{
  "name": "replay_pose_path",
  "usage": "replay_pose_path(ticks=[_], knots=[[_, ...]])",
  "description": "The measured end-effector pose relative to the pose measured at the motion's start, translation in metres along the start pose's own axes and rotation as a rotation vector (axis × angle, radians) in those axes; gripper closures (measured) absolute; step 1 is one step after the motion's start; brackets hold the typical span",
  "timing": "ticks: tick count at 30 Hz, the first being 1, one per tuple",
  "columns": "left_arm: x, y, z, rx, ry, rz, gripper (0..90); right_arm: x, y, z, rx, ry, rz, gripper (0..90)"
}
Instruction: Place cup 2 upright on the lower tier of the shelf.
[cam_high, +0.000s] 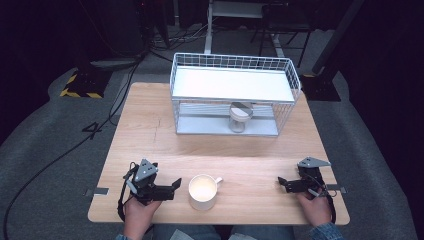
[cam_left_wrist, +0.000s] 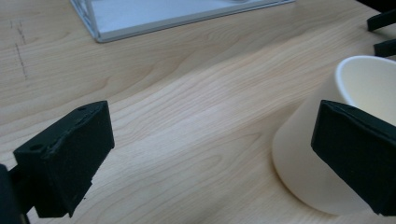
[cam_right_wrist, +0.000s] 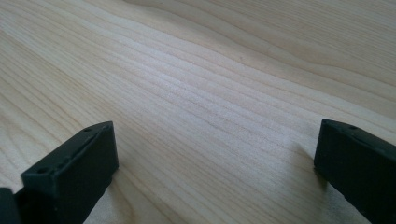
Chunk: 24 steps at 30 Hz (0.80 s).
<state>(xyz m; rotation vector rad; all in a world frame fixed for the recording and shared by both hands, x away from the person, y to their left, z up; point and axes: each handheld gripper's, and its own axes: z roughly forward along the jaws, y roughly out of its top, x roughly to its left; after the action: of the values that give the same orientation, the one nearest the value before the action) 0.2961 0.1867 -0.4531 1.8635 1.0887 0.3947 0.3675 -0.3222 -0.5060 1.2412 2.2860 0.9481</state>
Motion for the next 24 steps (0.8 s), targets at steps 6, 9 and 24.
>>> replay_pose_path(ticks=[6,9,24], knots=[[-0.015,0.001,-0.004,-0.009,-0.030,0.021,0.0,0.000,0.000,0.000,0.000,0.000,0.000,0.0],[-0.021,0.001,-0.005,-0.014,-0.048,0.025,0.0,0.000,0.000,0.000,0.000,0.000,0.000,0.0],[-0.050,0.001,0.007,0.003,-0.161,0.084,0.0,0.000,0.000,0.000,0.001,-0.002,0.001,0.0]])
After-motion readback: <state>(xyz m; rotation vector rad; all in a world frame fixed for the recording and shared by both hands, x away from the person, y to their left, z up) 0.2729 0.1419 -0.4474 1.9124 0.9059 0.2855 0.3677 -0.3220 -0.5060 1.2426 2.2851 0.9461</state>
